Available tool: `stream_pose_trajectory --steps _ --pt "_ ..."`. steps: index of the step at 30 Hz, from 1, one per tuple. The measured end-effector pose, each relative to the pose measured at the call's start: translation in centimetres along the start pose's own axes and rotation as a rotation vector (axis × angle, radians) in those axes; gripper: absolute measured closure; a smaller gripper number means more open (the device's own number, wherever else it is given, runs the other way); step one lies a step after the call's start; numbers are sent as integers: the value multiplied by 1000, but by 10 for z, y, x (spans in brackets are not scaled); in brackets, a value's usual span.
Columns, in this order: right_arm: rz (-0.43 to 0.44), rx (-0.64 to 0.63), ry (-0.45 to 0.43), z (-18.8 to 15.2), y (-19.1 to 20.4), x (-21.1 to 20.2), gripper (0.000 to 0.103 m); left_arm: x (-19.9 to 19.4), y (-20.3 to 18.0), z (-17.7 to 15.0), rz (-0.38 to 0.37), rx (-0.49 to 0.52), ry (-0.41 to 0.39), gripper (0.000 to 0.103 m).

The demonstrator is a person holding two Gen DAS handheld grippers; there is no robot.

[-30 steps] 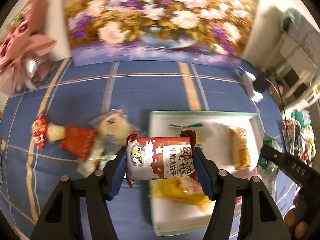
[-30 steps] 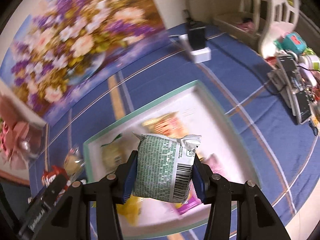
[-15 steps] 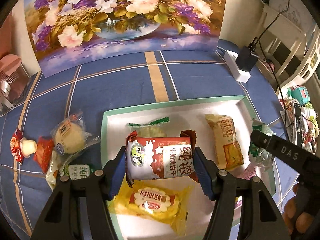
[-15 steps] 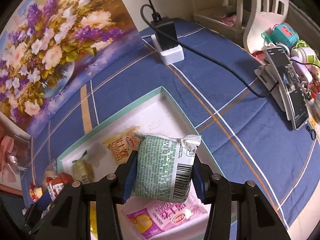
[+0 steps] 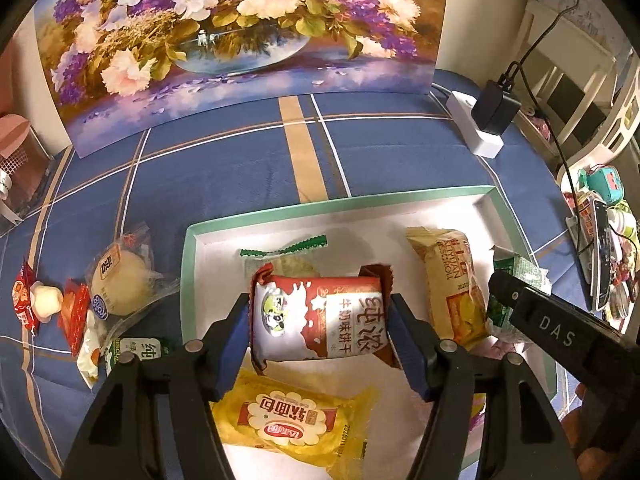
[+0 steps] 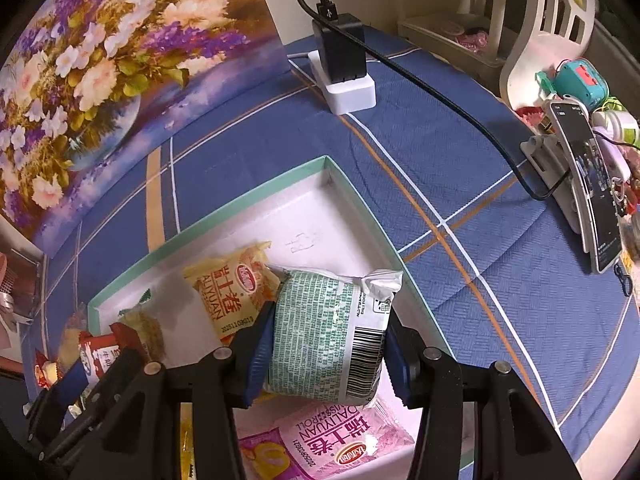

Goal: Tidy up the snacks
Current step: 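Carry both bags into the white tray and open both tools, then move both tools back over the remaining snack pile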

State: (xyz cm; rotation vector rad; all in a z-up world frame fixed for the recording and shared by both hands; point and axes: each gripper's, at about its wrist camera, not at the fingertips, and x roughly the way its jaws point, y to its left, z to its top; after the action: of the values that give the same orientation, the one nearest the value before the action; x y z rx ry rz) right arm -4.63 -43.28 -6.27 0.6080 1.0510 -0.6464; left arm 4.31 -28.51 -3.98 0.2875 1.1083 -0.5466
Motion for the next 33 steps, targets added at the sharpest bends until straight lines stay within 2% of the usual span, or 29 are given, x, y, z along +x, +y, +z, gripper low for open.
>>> stream_pose_trajectory --steps 8,10,12,13,19,25,27,30,33 --pt "-12 -8 9 0 1 -3 50 -15 2 4 11 -2 -33 35" --pt "-10 -9 11 0 1 -3 51 -16 6 4 23 -17 -35 31" --pt "-11 -17 9 0 2 -5 48 -16 12 5 47 -47 -31 21" --pt "-9 -18 5 0 2 -6 43 -15 18 4 65 -73 -25 19" --pt "7 -36 -16 1 5 -16 33 -10 48 0 137 -195 6 18" --pt "26 -72 -44 -2 16 -27 22 -16 78 -3 219 -280 -13 16" --pt "38 -86 -56 -4 22 -31 17 -19 89 -4 240 -306 -19 0" --pt "71 -92 -67 -7 31 -35 11 -24 106 -8 258 -352 -28 0" --pt "69 -111 -81 -11 39 -39 7 -30 124 -13 279 -383 -28 0"
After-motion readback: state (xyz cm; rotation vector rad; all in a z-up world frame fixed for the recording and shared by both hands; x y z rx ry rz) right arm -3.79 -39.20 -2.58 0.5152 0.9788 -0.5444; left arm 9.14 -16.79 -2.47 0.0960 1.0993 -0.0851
